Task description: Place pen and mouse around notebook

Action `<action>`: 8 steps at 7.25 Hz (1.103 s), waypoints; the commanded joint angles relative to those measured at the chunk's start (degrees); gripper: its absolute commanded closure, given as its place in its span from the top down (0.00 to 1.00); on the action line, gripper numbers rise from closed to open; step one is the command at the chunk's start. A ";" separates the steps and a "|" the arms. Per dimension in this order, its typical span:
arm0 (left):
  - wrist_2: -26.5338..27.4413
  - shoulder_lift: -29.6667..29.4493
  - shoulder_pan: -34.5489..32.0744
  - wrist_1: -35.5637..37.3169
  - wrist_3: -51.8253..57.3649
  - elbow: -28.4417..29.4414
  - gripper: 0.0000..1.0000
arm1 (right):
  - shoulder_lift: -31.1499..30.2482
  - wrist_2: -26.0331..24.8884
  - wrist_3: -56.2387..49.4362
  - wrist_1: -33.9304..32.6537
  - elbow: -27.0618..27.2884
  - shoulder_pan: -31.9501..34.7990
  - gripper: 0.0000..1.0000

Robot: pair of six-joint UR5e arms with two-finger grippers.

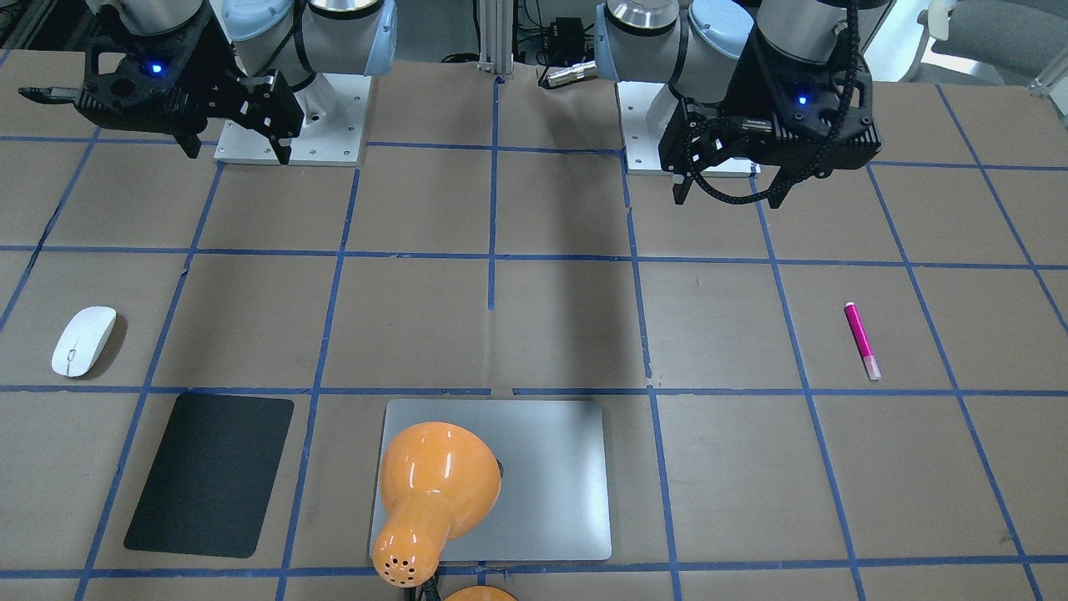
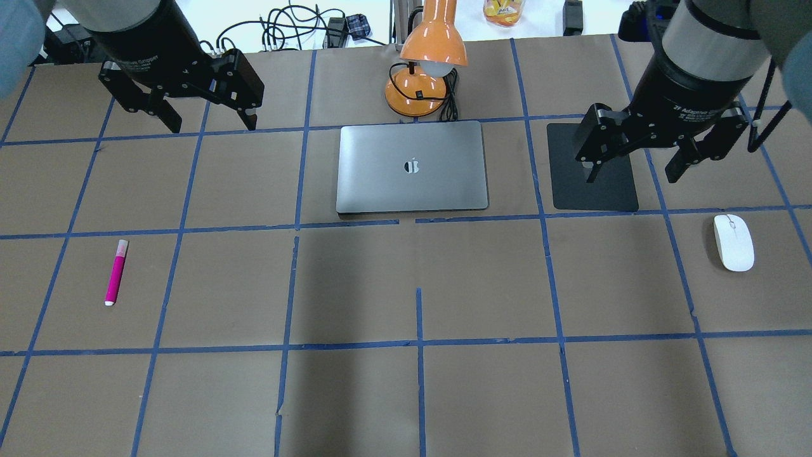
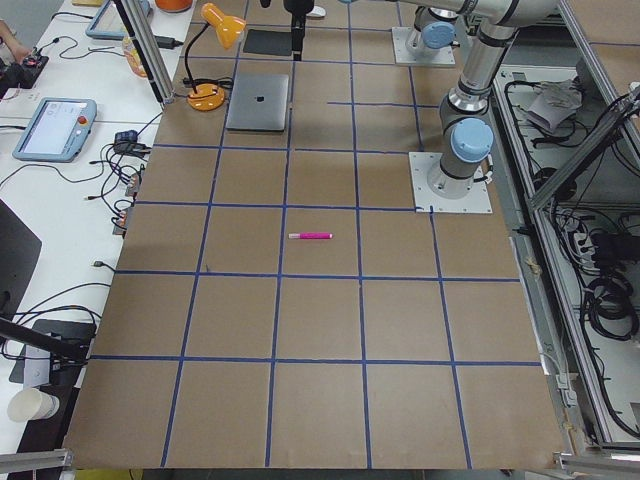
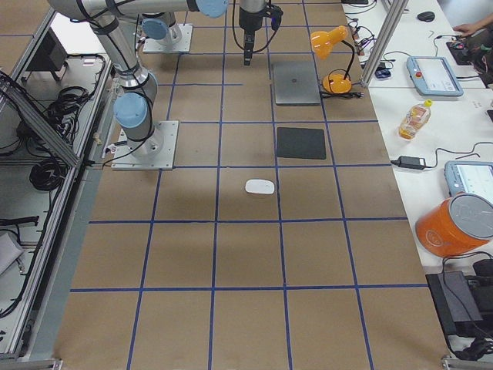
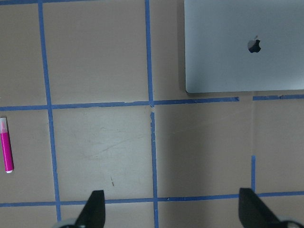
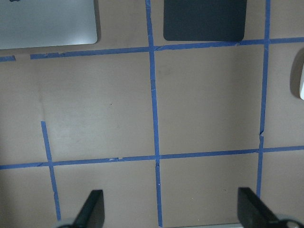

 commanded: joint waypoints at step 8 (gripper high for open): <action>-0.07 0.04 4.20 0.42 3.41 -2.11 1.00 | 0.43 -0.87 0.12 -0.10 0.09 -7.99 1.00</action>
